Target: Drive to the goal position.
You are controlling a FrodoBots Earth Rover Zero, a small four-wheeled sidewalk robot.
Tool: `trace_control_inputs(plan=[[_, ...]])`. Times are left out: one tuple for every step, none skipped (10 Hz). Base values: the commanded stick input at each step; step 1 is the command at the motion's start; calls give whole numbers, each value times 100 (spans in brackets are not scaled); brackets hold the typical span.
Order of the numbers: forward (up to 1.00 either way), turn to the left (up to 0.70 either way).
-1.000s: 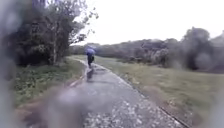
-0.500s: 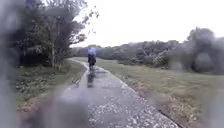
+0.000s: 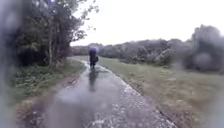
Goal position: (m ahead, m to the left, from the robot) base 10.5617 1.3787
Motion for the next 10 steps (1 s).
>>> trace_control_inputs(plan=[[85, 0], [85, 0], [85, 0], [85, 0], [85, 0], [85, 0], [85, 0], [85, 3], [85, 24], [85, 0]])
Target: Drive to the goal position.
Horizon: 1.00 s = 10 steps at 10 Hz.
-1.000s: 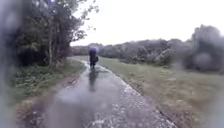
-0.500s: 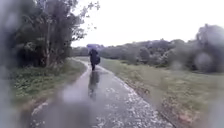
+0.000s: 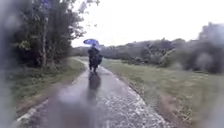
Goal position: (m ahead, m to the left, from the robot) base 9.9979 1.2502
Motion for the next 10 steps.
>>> trace_control_inputs(plan=[[85, 0], [85, 0], [85, 0], [85, 0], [85, 0], [85, 0], [85, 0], [85, 0], [85, 0], [85, 0]])
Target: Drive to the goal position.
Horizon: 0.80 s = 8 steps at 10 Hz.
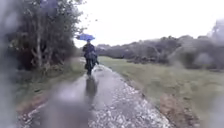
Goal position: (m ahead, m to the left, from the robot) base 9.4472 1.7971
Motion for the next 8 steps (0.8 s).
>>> trace_control_inputs(plan=[[85, 0], [85, 0], [85, 0], [85, 0], [85, 0], [85, 0], [85, 0], [85, 0]])
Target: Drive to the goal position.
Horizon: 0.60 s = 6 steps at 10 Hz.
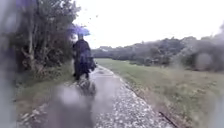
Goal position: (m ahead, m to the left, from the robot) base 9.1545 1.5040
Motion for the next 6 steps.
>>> trace_control_inputs(plan=[[85, 0], [85, 0], [85, 0], [85, 0], [85, 0], [85, 0]])
